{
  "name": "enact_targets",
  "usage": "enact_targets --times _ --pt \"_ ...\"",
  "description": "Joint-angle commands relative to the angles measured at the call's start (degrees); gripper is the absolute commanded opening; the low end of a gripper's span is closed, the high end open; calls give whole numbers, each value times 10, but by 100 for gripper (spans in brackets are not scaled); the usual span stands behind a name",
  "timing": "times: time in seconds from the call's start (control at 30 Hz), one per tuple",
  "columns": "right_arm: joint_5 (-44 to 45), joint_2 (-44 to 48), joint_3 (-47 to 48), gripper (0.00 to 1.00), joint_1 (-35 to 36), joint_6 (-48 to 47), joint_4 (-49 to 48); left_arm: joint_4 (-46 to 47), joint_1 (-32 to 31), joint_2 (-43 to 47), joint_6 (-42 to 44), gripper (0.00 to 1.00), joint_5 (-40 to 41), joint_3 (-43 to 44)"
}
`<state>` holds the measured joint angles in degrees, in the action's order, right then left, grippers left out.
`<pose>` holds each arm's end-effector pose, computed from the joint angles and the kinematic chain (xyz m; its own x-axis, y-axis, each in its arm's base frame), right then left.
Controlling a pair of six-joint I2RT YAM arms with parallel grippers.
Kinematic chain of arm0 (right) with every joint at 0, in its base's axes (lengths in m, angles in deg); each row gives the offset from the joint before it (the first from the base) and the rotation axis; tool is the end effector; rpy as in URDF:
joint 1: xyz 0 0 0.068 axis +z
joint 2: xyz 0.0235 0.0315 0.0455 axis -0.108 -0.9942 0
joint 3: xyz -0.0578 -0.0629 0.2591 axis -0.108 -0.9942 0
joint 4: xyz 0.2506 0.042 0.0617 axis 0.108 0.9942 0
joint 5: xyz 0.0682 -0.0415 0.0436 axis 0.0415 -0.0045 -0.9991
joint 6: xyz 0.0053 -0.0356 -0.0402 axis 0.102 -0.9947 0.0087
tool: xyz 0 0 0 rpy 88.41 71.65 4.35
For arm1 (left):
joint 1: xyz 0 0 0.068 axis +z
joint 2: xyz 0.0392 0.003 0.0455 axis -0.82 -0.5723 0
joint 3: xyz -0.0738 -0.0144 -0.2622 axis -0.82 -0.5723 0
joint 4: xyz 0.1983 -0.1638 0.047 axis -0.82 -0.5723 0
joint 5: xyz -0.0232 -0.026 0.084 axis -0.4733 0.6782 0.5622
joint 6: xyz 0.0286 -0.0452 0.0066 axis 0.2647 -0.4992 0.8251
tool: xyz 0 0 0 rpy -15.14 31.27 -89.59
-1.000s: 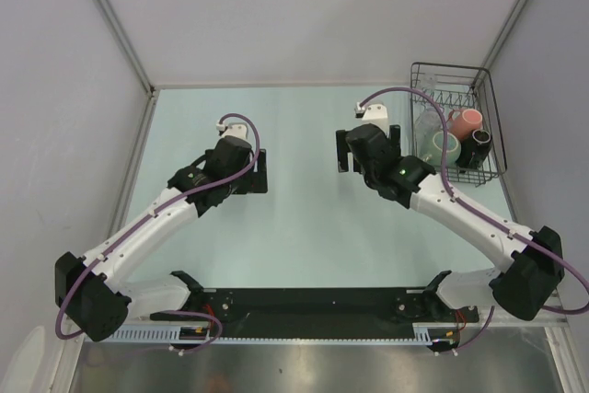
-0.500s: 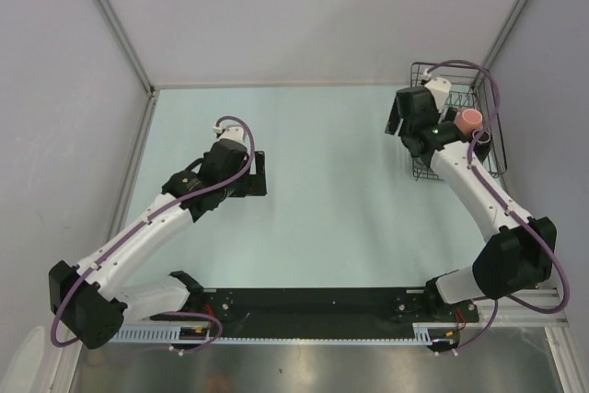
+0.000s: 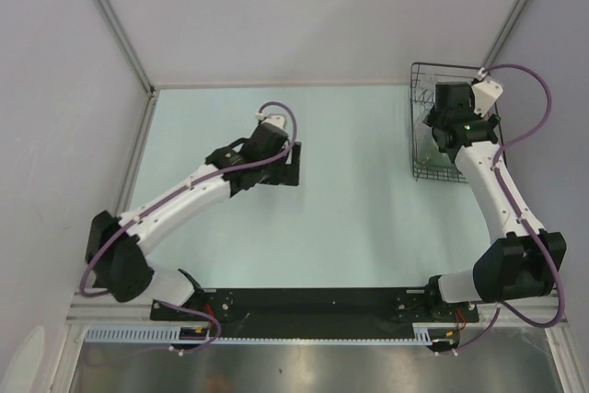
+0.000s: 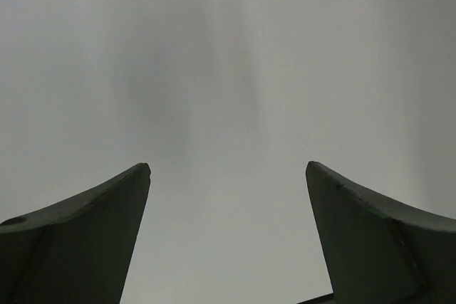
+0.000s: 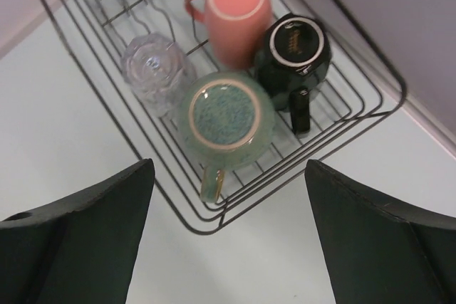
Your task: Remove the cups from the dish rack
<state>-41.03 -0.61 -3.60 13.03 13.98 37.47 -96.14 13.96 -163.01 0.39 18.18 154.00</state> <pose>0.3003 0.0144 0.3518 -0.3615 0.3592 -0.8604 0.6315 0.7732 0.0575 0.2282 -0.1876 0.2985 -0.7493 0.0375 -0.6611 0.1796 0.9725 -0.1483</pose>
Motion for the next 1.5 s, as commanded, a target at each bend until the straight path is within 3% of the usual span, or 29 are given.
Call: enact_targets --times 0.0,0.13,0.3,0.63,0.73,0.87,1.1,1.3,1.47 --pt "59 10 40 92 -9 18 18 39 -63 -103 -5 93 -9 149" --pt "76 11 35 90 -33 27 28 41 -79 -196 -14 90 -39 283" --pt "88 19 15 90 -60 41 35 60 -92 -285 -11 89 -66 380" --pt "65 74 -55 91 -86 62 64 81 -111 -423 6 89 -164 485" --pt "4 78 -62 89 -81 40 47 83 -113 -424 -4 89 -166 477" --pt "-89 74 -70 88 -32 -20 -18 90 -114 -373 -13 90 -145 400" --pt "-115 -2 -33 88 61 -47 -37 124 -111 -176 -17 93 -46 95" --pt "-112 -66 -24 85 73 -54 -65 103 -100 -38 -26 93 -30 -29" --pt "-111 -117 -3 84 64 -68 -91 86 -96 51 -37 93 -24 -75"
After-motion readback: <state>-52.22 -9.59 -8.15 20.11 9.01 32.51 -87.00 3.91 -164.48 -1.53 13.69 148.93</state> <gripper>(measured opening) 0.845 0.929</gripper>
